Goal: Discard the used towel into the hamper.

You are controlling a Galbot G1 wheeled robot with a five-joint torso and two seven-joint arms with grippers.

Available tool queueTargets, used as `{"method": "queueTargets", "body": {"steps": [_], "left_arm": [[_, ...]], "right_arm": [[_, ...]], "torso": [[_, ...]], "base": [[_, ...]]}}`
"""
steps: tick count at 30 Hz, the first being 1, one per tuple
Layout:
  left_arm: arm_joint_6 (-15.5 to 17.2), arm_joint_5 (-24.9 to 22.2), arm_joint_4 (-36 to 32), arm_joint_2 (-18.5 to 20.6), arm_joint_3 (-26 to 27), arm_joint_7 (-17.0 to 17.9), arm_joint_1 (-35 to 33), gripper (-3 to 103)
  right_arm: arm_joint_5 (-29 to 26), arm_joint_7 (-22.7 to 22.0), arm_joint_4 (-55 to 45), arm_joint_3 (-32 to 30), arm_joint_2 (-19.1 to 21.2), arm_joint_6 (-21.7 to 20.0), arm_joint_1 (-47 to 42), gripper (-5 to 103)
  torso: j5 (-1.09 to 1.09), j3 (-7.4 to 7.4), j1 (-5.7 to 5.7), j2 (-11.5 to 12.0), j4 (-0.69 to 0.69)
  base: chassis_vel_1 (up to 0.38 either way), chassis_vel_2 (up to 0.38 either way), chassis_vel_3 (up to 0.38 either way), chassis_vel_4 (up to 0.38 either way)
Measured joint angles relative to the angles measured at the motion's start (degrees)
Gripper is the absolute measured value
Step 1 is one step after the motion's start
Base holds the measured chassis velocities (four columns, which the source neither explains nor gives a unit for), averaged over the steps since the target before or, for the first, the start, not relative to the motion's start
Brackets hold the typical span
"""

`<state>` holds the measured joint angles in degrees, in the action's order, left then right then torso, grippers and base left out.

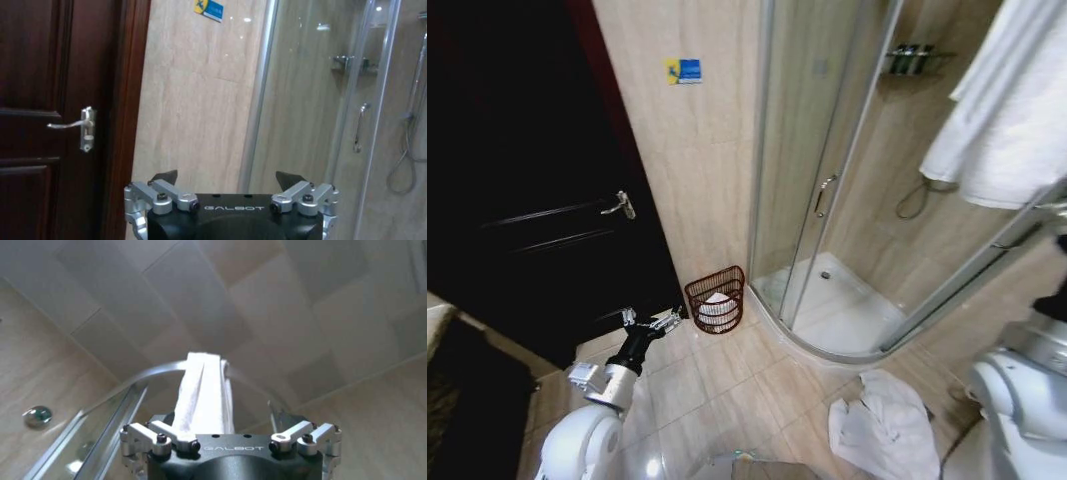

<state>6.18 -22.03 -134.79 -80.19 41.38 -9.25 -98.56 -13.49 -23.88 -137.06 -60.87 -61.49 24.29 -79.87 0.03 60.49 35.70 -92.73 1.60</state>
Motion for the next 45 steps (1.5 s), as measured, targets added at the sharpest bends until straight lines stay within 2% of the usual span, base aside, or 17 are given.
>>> {"method": "queueTargets", "body": {"steps": [4,5,8,9,16,17,19,24,28,30,32,33,34,37,38,41,45], "left_arm": [[0.0,0.0,0.0,0.0,0.0,0.0,0.0,99],[0.0,0.0,0.0,0.0,0.0,0.0,0.0,99],[0.0,0.0,0.0,0.0,0.0,0.0,0.0,99],[0.0,0.0,0.0,0.0,0.0,0.0,0.0,99],[0.0,0.0,0.0,0.0,0.0,0.0,0.0,99],[0.0,0.0,0.0,0.0,0.0,0.0,0.0,99],[0.0,0.0,0.0,0.0,0.0,0.0,0.0,99],[0.0,0.0,0.0,0.0,0.0,0.0,0.0,99],[0.0,0.0,0.0,0.0,0.0,0.0,0.0,99],[0.0,0.0,0.0,0.0,0.0,0.0,0.0,99],[0.0,0.0,0.0,0.0,0.0,0.0,0.0,99],[0.0,0.0,0.0,0.0,0.0,0.0,0.0,99],[0.0,0.0,0.0,0.0,0.0,0.0,0.0,99],[0.0,0.0,0.0,0.0,0.0,0.0,0.0,99],[0.0,0.0,0.0,0.0,0.0,0.0,0.0,99],[0.0,0.0,0.0,0.0,0.0,0.0,0.0,99],[0.0,0.0,0.0,0.0,0.0,0.0,0.0,99]], "right_arm": [[-8.2,7.8,1.5,-3.6,4.8,-5.6,-0.3,100],[-8.2,7.8,1.5,-3.6,4.8,-5.6,-0.3,100],[-15.3,11.7,3.3,-7.3,9.9,-9.0,0.8,100],[-15.3,11.7,3.3,-7.3,9.9,-9.0,0.8,100],[-26.2,12.3,7.7,-13.1,19.5,-14.9,4.9,100],[-26.2,12.3,7.7,-13.1,19.5,-14.9,4.9,100],[-31.0,11.9,9.5,-15.4,23.1,-18.3,6.8,100],[-36.4,11.6,13.6,-16.9,28.7,-22.4,10.4,100],[-39.3,11.8,16.3,-16.4,32.9,-25.2,13.5,100],[-39.9,12.2,18.9,-12.5,36.4,-26.9,18.5,100],[-40.0,12.3,19.8,-10.8,37.5,-27.3,20.3,100],[-41.1,12.8,22.5,-7.7,40.6,-28.0,24.0,100],[-41.1,12.8,22.5,-7.7,40.6,-28.0,24.0,100],[-45.3,14.4,27.4,-4.4,46.6,-29.1,29.7,100],[-45.3,14.4,27.4,-4.4,46.6,-29.1,29.7,100],[-49.1,15.3,30.8,-4.0,50.8,-29.2,31.3,100],[-52.0,16.0,33.1,-5.3,54.5,-28.8,29.5,100]], "torso": [[-0.02,0.0,0.0,0.0,0.02],[-0.02,0.0,0.0,0.0,0.02],[-0.04,0.0,0.0,0.0,0.03],[-0.04,0.0,0.0,0.0,0.03],[-0.02,0.0,0.0,0.0,0.04],[-0.02,0.0,0.0,0.0,0.04],[-0.03,0.0,0.0,0.0,0.03],[-0.02,0.0,0.0,0.0,0.03],[-0.02,0.0,0.0,0.0,0.03],[-0.02,0.0,0.0,0.0,0.02],[-0.02,0.0,0.0,0.0,0.03],[-0.02,0.0,0.01,0.0,0.08],[-0.02,0.0,0.01,0.0,0.08],[-0.03,0.0,0.01,0.0,0.04],[-0.03,0.0,0.01,0.0,0.04],[-0.04,0.0,0.0,0.0,0.02],[-0.02,0.0,0.0,0.0,0.02]], "base": [[0.0,0.0,0.0,0.0],[0.0,0.0,0.0,0.0],[0.0,0.0,0.0,0.0],[0.0,0.0,0.0,0.0],[0.0,0.0,0.0,0.0],[0.0,0.0,0.0,0.0],[0.0,0.0,0.0,0.0],[0.0,0.0,0.0,0.0],[0.0,0.0,0.0,0.0],[0.0,0.0,0.0,0.0],[0.0,0.0,0.0,0.0],[0.0,0.0,0.0,0.0],[0.0,0.0,0.0,0.0],[0.0,0.0,0.0,0.0],[0.0,0.0,0.0,0.0],[0.0,0.0,0.0,0.0],[0.0,0.0,0.0,0.0]]}}
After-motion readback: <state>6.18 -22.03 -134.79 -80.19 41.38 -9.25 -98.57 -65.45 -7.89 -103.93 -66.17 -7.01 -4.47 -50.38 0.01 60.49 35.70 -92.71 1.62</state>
